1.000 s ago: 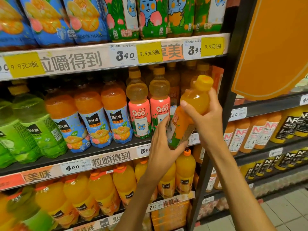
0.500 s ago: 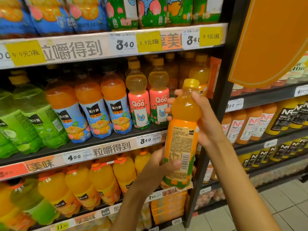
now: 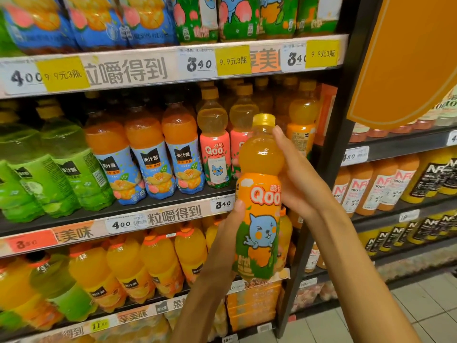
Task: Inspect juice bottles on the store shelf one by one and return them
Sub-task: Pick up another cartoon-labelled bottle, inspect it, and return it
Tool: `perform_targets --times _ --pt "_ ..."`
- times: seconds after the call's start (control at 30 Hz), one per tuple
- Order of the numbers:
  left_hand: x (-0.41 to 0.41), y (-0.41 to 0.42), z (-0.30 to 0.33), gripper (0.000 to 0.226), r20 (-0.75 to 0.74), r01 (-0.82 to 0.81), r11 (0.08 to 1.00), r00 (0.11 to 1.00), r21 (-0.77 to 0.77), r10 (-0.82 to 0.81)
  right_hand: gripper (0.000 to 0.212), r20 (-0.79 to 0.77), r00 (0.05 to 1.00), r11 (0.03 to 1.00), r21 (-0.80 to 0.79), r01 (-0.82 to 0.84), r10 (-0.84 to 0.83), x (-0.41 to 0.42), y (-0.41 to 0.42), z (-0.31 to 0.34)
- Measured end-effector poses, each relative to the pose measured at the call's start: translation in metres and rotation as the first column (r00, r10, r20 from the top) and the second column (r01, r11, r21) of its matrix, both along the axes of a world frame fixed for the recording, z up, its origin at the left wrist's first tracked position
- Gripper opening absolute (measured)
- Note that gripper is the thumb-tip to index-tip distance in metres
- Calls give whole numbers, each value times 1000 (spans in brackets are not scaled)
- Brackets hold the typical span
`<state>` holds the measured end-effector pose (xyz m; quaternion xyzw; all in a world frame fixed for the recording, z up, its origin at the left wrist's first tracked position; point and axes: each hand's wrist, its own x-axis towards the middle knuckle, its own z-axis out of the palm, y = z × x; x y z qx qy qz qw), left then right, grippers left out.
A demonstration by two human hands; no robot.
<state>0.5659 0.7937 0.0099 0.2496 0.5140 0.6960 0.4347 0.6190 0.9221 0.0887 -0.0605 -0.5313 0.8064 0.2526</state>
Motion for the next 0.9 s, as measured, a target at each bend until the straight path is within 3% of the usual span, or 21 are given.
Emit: perform_targets --times 0.1,0.27,0.37,0.5,0.63,0.73,0.8,0.9 --pt "1 -1 0 82 -42 52 998 998 -27 -53 38 -35 999 1000 0 -23 23 0 -2 -2" --pt "5 -1 5 50 -106 -67 998 992 -6 66 33 -75 993 990 109 94 -87 7 -4 -1" --pt "8 0 8 76 -119 -148 989 982 6 148 36 -58 992 981 154 121 -113 9 -8 -1" --pt "9 0 9 86 -77 -234 972 970 -18 232 44 -17 995 987 125 104 -103 10 -10 -2" --pt "4 -5 10 79 88 -90 996 992 -19 91 42 -66 996 996 52 67 -63 8 -9 -2" --pt "5 -7 10 86 157 7 1000 988 -1 -7 36 -64 997 999 24 41 -39 4 -8 -3" --pt "7 -6 11 86 148 7 1000 989 -16 -4 30 -63 996 997 35 68 -66 2 -8 -3" --pt "4 -2 11 74 -8 -135 989 991 -55 134 26 -61 988 983 111 145 -139 4 -8 -4"
